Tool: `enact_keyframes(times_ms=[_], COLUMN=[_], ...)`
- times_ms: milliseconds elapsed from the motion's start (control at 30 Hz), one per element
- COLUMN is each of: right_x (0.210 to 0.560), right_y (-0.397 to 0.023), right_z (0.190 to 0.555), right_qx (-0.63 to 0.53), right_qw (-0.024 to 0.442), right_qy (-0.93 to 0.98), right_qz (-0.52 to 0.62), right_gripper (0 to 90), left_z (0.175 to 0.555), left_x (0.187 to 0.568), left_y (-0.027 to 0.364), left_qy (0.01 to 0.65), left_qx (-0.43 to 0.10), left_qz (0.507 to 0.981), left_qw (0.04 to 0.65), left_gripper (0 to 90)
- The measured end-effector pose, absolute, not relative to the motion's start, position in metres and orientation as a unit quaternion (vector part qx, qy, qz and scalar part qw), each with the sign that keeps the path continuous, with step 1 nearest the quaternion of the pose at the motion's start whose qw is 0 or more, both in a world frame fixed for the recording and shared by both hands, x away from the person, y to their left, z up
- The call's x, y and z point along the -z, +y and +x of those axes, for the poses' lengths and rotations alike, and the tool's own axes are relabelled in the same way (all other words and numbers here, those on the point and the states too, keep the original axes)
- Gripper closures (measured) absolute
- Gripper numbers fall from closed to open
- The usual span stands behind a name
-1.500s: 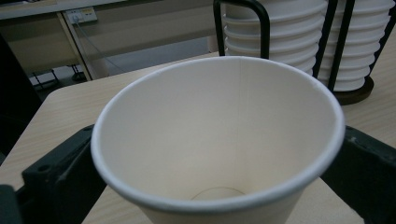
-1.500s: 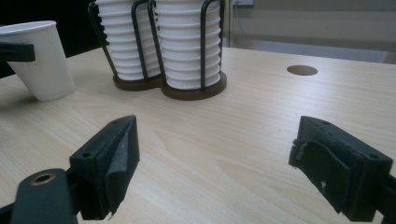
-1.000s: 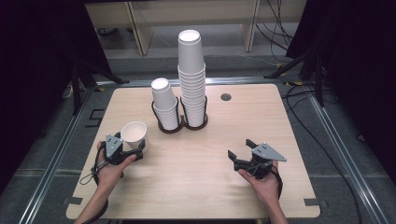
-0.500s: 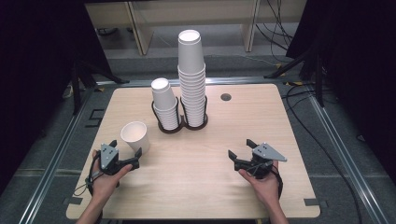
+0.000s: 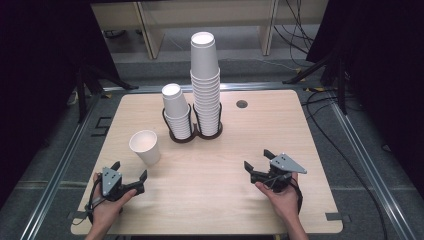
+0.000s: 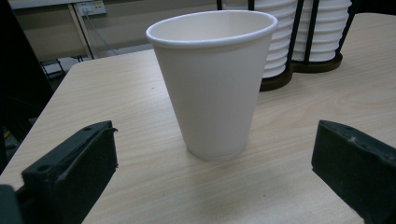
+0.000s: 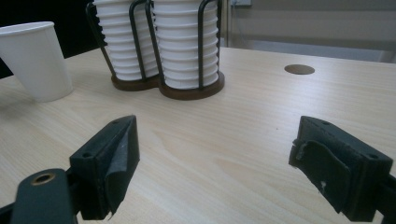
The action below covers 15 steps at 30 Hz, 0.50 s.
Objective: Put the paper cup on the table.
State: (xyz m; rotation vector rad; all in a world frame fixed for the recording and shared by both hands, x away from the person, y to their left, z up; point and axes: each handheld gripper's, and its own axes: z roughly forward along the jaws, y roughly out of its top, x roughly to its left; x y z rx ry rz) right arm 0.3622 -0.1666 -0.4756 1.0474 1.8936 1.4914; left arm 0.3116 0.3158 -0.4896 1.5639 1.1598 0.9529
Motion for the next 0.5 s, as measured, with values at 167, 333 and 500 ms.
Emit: enact_keyframes(times_ms=[167,333,500], right_x=[0.4777,0.4799,0.482], right_y=[-0.1681,-0.1672,-0.1649], right_z=[0.3627,0.3599,0.3607], right_qx=[-0.55,-0.547,-0.554], right_qw=[0.256,0.253,0.247], right_qy=[0.694,0.693,0.686], right_qz=[0.389,0.396,0.402], right_gripper=[14.9,14.9,14.9], left_z=[0.3059,0.3048,0.3039], left_x=[0.4956,0.4967,0.4956], left_y=[0.3126,0.3107,0.312], left_qy=[0.473,0.473,0.475], left_qx=[-0.386,-0.389,-0.383], left_qz=[0.635,0.63,0.634], left_qw=[0.473,0.478,0.475], left_gripper=[0.0,0.0,0.0])
